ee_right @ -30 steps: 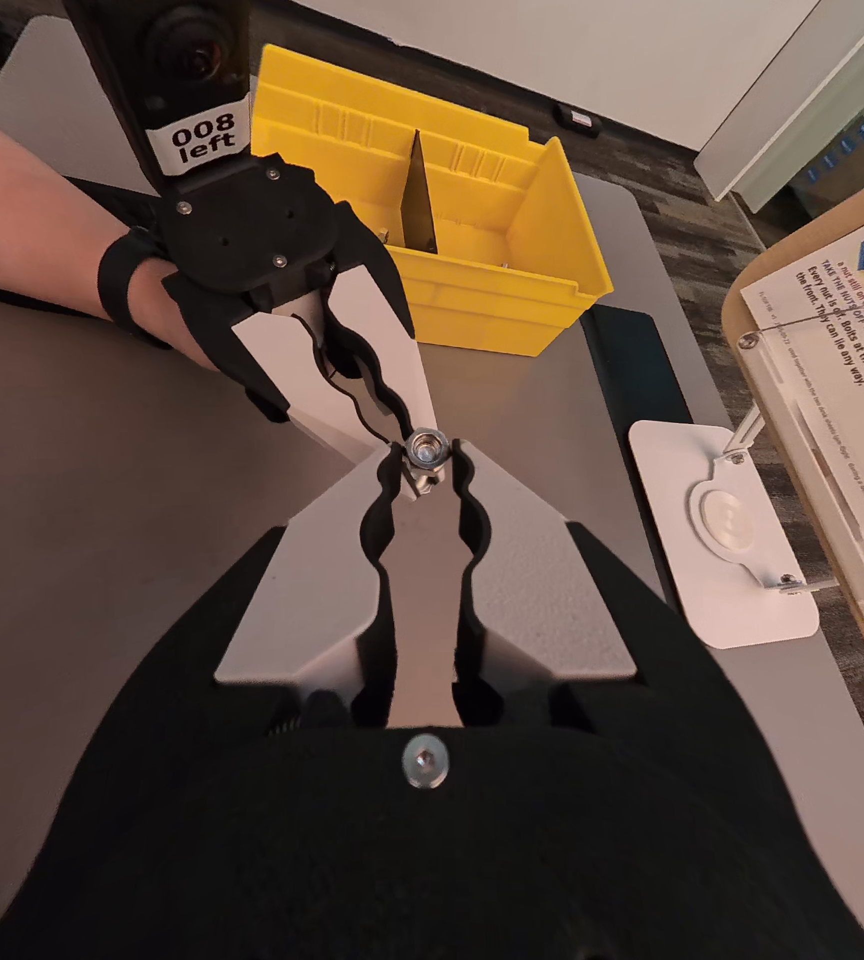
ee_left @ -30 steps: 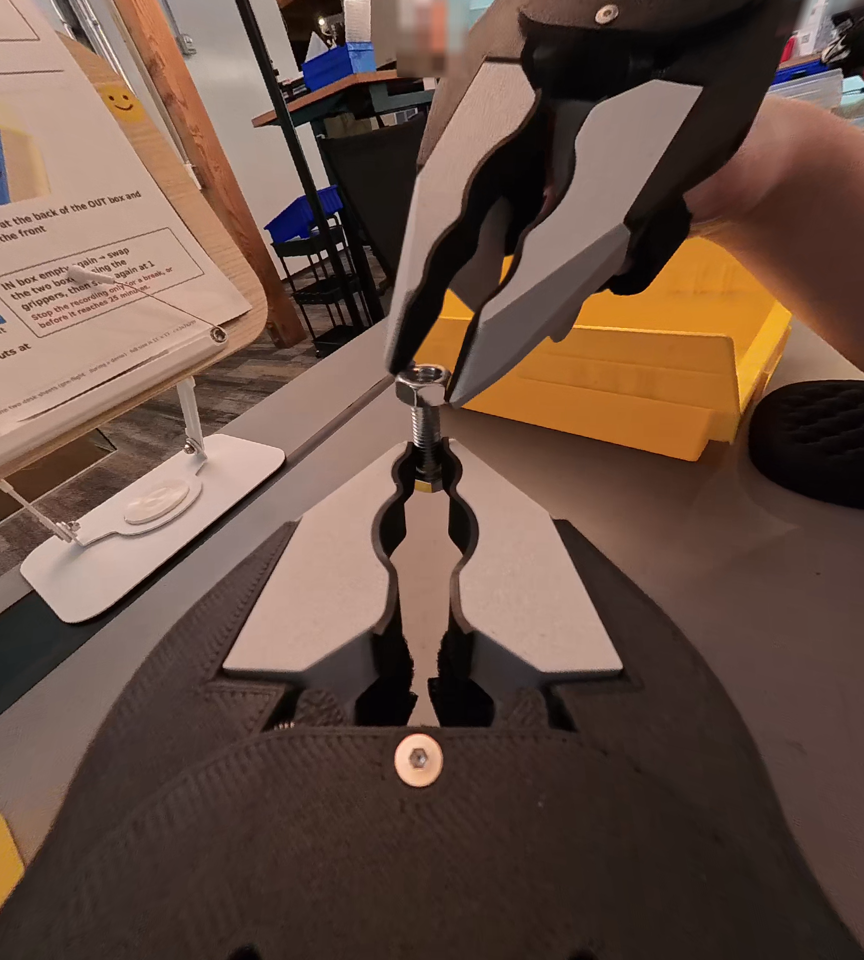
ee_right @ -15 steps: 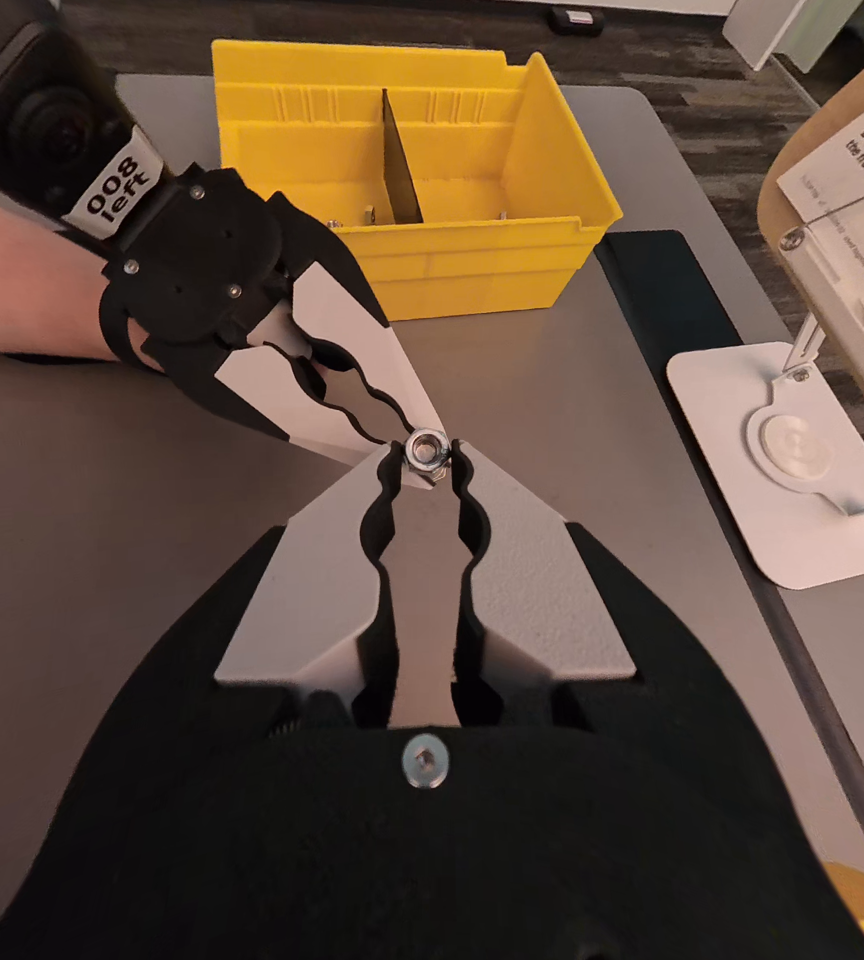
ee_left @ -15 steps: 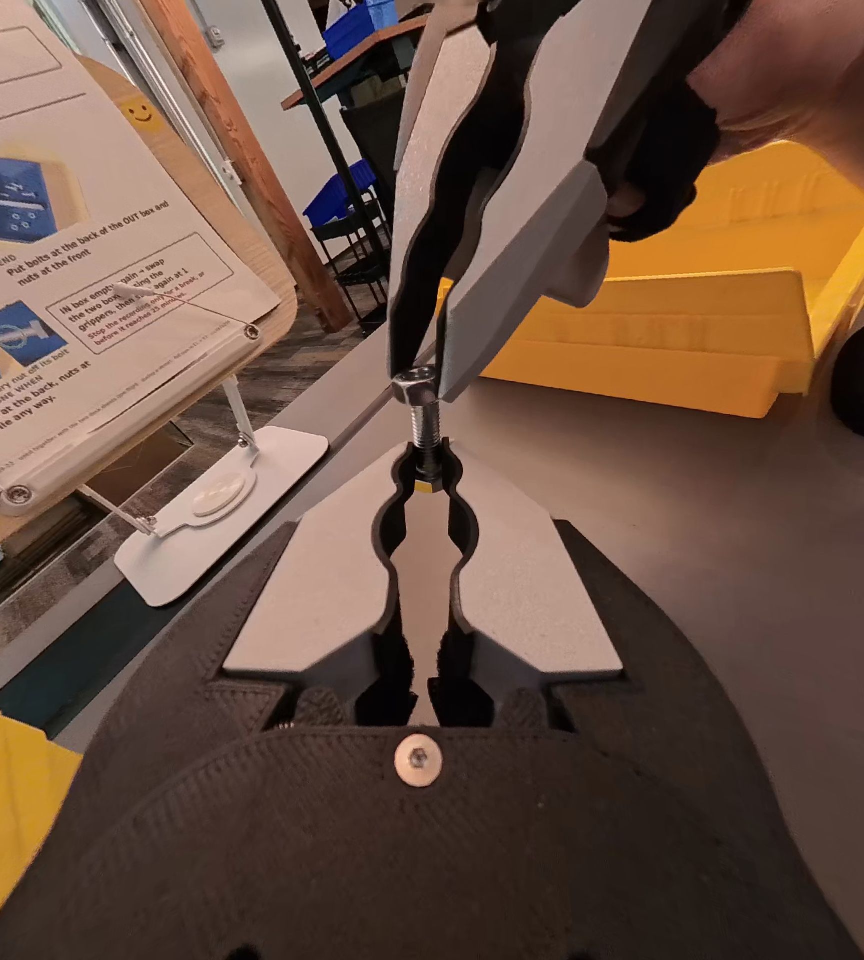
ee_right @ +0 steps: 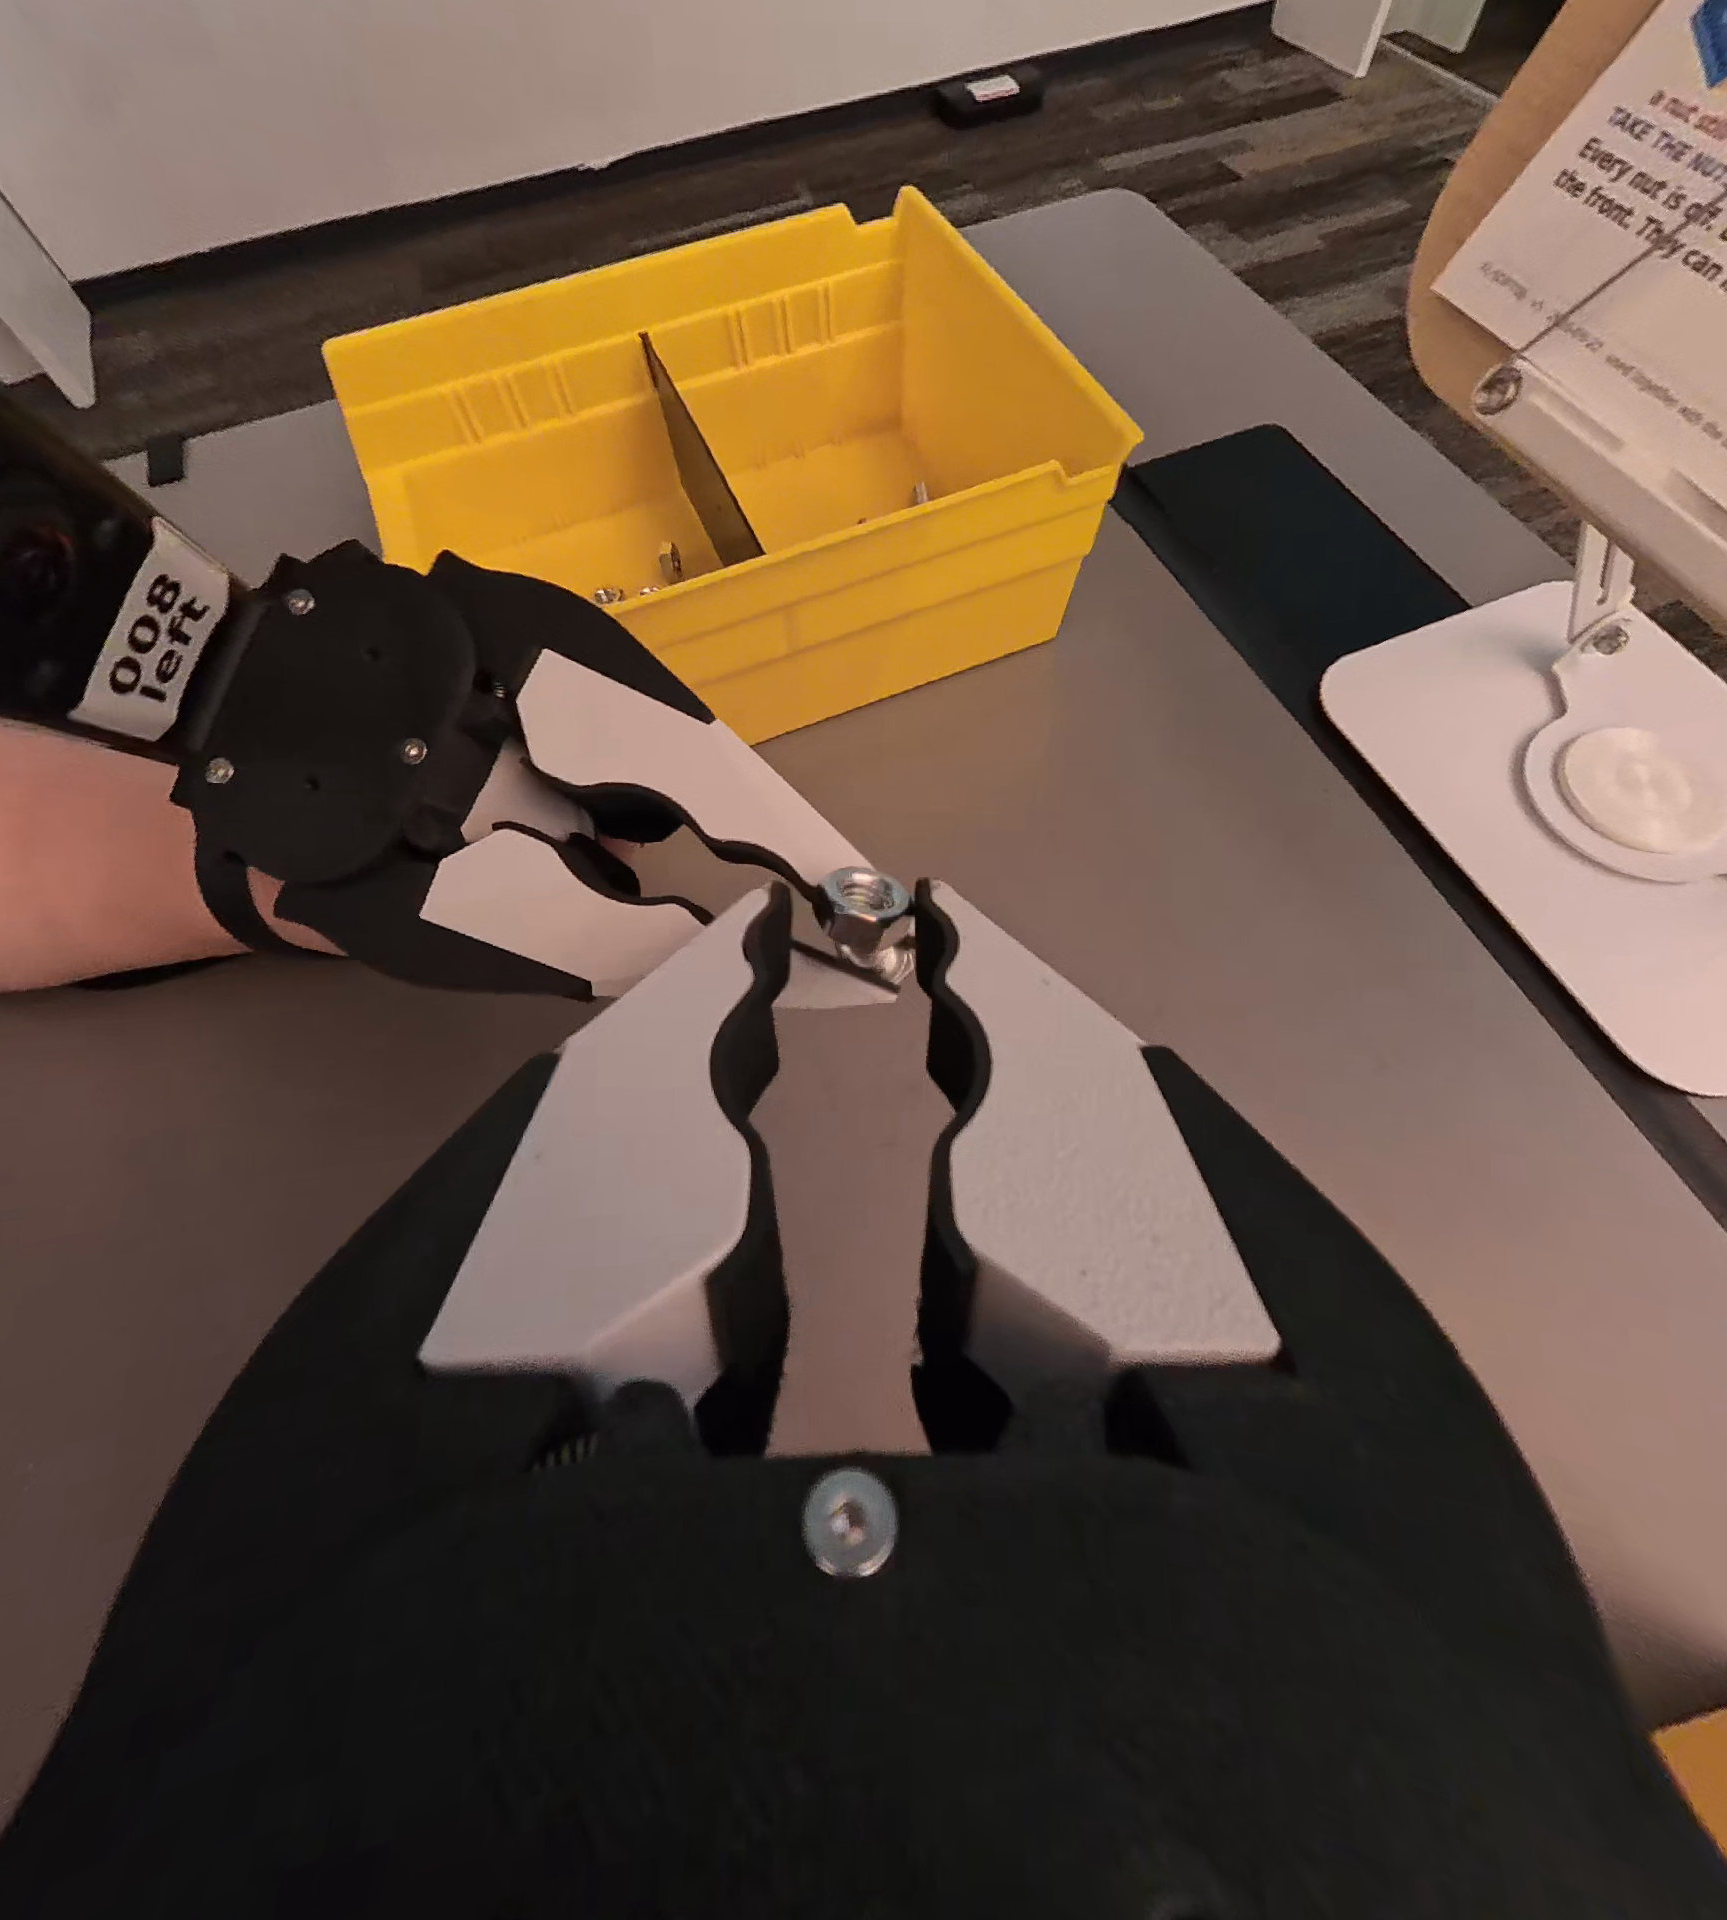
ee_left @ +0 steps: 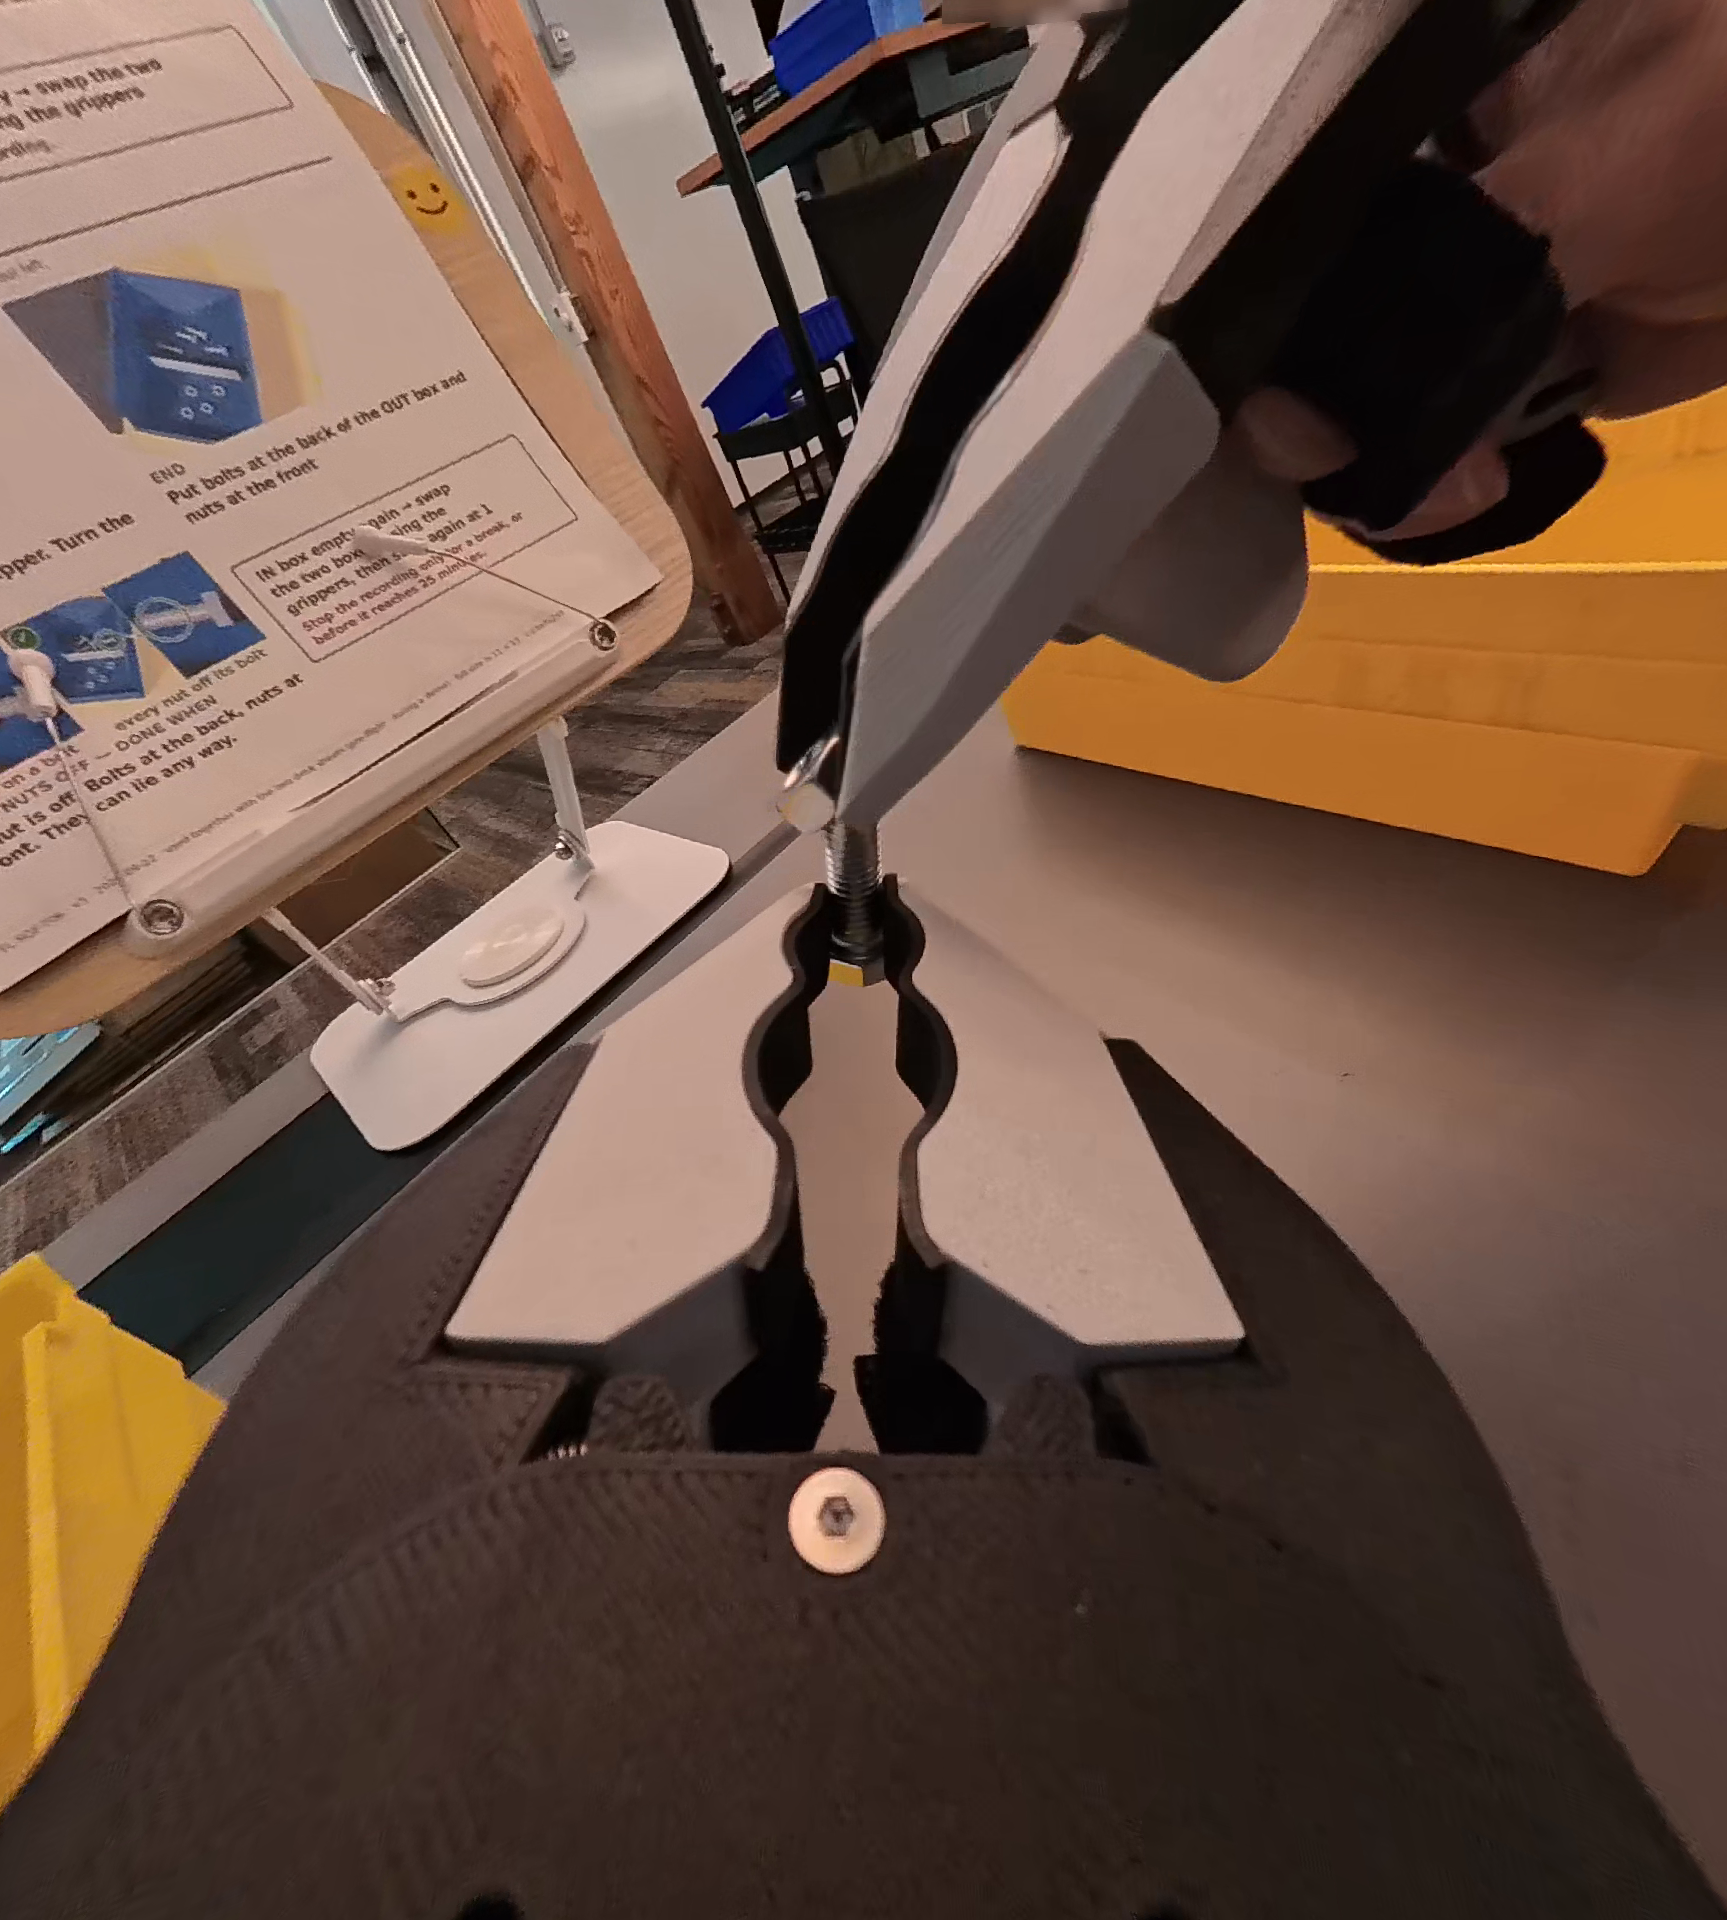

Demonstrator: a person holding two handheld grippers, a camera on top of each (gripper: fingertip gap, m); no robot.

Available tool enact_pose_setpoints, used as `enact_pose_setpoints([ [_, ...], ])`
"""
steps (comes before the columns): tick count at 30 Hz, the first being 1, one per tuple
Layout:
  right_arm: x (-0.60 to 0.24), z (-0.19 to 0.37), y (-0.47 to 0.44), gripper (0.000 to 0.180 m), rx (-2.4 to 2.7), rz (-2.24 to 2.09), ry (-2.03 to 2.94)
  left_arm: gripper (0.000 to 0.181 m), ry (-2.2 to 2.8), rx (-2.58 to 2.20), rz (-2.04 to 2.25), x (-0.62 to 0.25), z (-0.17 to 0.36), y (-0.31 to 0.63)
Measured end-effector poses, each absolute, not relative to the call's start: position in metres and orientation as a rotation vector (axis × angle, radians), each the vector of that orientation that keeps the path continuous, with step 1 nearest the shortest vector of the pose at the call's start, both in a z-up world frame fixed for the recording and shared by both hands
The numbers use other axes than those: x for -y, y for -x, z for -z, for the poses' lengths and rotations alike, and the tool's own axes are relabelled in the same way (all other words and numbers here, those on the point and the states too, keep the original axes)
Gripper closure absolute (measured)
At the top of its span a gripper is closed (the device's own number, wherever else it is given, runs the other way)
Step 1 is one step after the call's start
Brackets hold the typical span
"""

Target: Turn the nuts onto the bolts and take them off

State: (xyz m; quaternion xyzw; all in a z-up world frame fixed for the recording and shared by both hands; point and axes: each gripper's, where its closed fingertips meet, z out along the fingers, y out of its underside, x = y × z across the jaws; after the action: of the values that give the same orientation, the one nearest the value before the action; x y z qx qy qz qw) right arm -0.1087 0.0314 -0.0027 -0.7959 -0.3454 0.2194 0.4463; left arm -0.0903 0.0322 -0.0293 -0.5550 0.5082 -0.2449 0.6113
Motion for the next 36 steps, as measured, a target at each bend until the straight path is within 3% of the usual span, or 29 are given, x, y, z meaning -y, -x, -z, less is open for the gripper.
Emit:
enact_pose_setpoints([
  [12,-0.029,-0.003,0.107,0.163,0.941,-0.504,1.892,0.173,1.265,-1.153,0.579,-0.032,0.025,0.091],
  [23,-0.018,-0.031,0.117,0.163,0.973,-0.668,1.673,0.174,1.203,-1.039,0.977,-0.016,-0.004,0.097],
  [36,-0.005,-0.022,0.107,0.163,1.105,-0.628,1.702,0.174,1.123,-1.17,0.797,-0.004,0.004,0.088],
])
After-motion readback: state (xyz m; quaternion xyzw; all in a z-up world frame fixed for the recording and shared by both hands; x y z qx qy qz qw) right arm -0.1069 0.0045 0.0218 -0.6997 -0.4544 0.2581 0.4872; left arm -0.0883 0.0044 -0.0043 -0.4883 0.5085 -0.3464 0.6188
